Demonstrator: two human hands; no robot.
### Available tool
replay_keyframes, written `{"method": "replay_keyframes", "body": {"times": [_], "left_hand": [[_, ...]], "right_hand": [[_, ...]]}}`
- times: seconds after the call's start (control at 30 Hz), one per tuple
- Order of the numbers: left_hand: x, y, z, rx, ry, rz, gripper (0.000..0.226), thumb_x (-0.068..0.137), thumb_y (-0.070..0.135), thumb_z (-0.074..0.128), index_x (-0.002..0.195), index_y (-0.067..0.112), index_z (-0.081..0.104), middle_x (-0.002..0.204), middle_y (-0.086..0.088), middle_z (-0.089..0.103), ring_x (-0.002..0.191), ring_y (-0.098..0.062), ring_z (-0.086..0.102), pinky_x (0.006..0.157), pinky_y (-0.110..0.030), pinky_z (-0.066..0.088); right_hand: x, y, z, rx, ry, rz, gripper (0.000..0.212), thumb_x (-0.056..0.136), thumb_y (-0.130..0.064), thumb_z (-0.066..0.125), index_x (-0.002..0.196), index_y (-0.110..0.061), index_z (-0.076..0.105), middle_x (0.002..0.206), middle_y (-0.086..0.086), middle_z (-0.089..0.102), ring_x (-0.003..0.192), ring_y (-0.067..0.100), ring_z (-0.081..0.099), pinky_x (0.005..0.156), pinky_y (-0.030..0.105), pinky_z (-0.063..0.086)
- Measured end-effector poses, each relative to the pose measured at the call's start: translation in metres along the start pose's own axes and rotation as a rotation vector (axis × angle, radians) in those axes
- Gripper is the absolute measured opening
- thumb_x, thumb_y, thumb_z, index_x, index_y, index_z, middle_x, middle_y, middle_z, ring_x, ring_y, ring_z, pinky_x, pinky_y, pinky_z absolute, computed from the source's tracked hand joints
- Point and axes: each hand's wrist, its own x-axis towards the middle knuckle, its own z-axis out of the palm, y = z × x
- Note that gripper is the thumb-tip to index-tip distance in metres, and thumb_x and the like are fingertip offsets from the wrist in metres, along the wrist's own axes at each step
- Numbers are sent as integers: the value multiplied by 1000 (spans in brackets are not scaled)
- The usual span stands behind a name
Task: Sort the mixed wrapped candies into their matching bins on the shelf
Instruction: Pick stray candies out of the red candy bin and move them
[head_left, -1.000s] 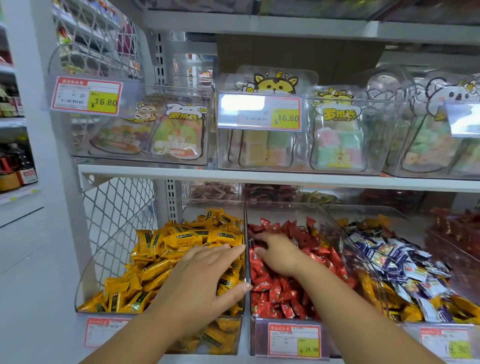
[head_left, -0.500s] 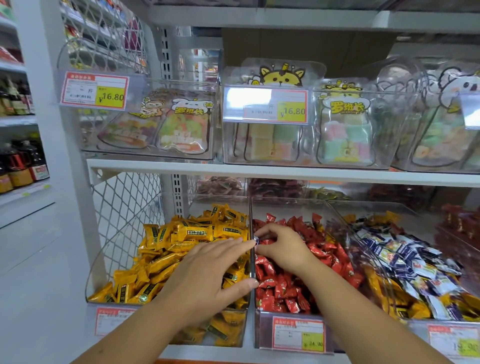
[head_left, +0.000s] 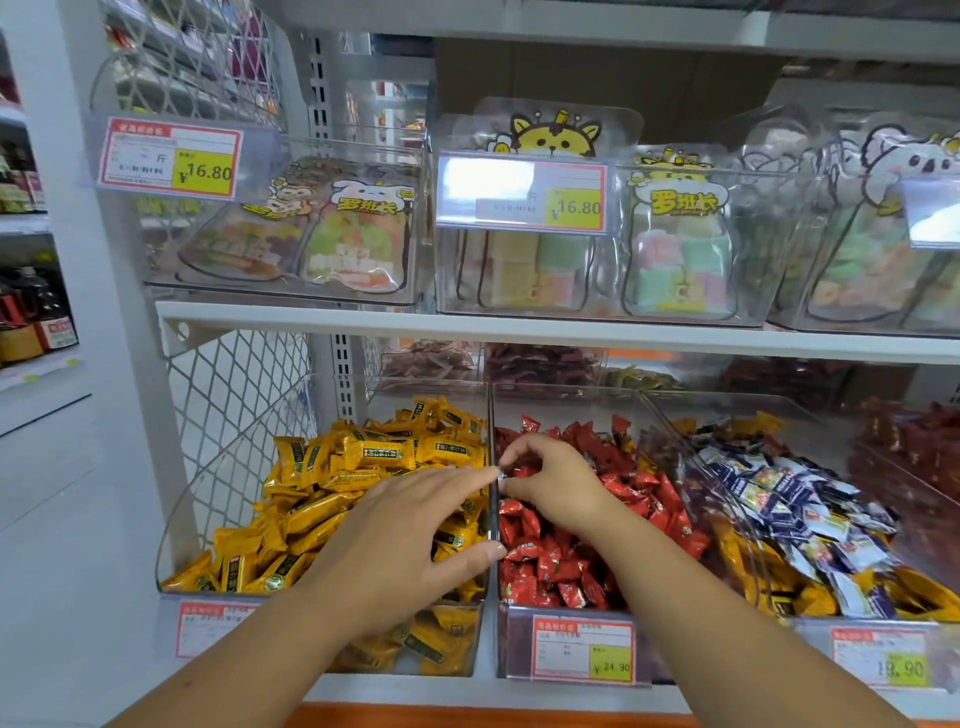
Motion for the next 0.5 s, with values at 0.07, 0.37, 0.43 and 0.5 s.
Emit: {"method": "replay_keyframes", "body": {"times": [0.07, 0.37, 0.43, 0.5], "left_hand": [[0, -1, 1, 1, -2, -4, 64, 83, 79, 28, 140, 62, 6, 152, 31, 18, 141, 7, 13, 113, -26, 12], [5, 8, -4, 49, 16, -18, 73, 80, 79, 21, 147, 51, 12, 154, 29, 7, 142, 5, 9, 115, -28, 7], [5, 12, -1, 39, 19, -18, 72, 82, 76, 20, 148, 48, 10, 155, 27, 8, 143, 4, 9, 113, -24, 6], [4, 13, 3, 10, 16, -22, 72, 83, 74, 20, 149, 47, 9, 156, 26, 10, 142, 5, 10, 110, -21, 6]], "right_hand": [[-2, -4, -6, 120, -23, 32, 27, 79, -1, 72, 96, -21, 62, 99, 0, 65, 96, 16, 62, 73, 12, 44], [-28, -34, -91, -95, -98, 114, 14, 88, -12, 62, 92, -22, 72, 92, -1, 73, 77, 7, 70, 71, 19, 55], [-37, -34, -99, -299, -184, 140, 15, 89, -14, 61, 90, -24, 73, 86, -8, 72, 67, 1, 68, 62, 13, 48], [-43, -29, -94, -403, -280, 162, 17, 90, -14, 61, 98, -25, 72, 96, -8, 71, 73, 5, 70, 68, 18, 50]]}}
